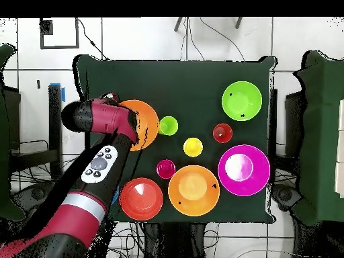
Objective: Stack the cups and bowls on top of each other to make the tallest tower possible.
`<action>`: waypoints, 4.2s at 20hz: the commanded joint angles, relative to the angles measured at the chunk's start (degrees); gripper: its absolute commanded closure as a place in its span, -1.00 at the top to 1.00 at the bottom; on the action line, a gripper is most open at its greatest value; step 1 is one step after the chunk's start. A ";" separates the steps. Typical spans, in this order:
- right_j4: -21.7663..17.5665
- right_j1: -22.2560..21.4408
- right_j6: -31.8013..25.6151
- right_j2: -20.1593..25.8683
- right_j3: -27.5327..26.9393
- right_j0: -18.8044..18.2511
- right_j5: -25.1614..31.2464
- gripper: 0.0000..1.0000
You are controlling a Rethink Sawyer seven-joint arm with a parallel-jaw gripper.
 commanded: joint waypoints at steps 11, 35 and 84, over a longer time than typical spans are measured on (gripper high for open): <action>-0.37 3.61 7.18 7.08 0.23 1.71 -2.02 -1.00; 1.94 6.94 8.10 7.96 -5.88 3.07 -0.79 -1.00; -6.50 2.88 -13.79 38.80 -7.10 -12.87 -15.56 -1.00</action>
